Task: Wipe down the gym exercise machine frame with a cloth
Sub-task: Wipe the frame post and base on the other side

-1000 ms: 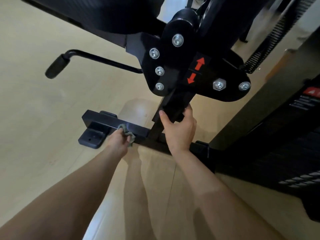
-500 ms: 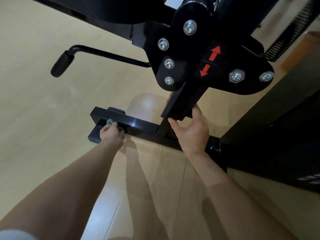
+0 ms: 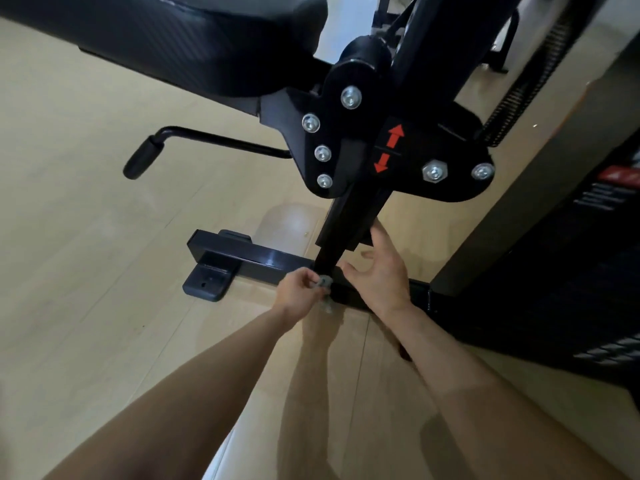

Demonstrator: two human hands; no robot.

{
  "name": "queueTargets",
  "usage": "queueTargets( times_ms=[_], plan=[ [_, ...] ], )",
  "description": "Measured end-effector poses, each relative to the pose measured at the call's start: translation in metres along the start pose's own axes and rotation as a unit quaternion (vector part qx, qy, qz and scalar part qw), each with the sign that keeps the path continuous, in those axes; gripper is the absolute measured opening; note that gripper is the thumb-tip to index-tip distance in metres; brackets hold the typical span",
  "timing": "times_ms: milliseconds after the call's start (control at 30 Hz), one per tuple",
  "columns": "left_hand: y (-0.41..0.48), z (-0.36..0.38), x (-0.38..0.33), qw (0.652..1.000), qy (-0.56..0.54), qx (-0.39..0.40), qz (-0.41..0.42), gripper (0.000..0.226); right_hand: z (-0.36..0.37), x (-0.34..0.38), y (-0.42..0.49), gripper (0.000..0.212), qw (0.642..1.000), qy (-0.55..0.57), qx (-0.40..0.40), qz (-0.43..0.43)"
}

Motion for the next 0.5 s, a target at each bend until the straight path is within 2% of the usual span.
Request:
queueTargets(
  times_ms=[67, 133, 267, 367, 500],
  plan=[
    [-0.009, 0.005, -0.025, 1.0, -0.011, 0.011, 0.006, 0.017, -0.009, 0.001, 0.0, 0.093, 0.997, -0.012, 0.074, 0.024],
    [-0.017, 0.003, -0.052, 0.999, -0.042, -0.015, 0.009, 0.013, -0.022, 0.002, -0.002, 0.086, 0.992, -0.025, 0.119, 0.039],
    [-0.026, -0.011, -0.109, 0.98, -0.132, -0.146, -0.013, 0.011, -0.041, 0.0, -0.018, 0.083, 0.981, 0.021, 0.159, 0.112],
    [-0.029, -0.005, -0.147, 0.95, -0.236, -0.198, -0.049, 0.011, -0.052, 0.002, -0.031, 0.078, 0.965, 0.085, 0.175, 0.175],
    [-0.047, 0.011, -0.197, 0.892, -0.392, -0.211, -0.071, 0.011, -0.086, 0.027, -0.049, 0.033, 0.963, 0.155, 0.153, 0.158]
  ],
)
Point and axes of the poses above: each hand's wrist, its own y-axis towards the middle knuckle, its own z-axis out of the palm, x = y × z, the point moved 9 cm from there along y, towards the middle knuckle, and after that the axes turned 12 degrees about z, right-handed, at the moved point
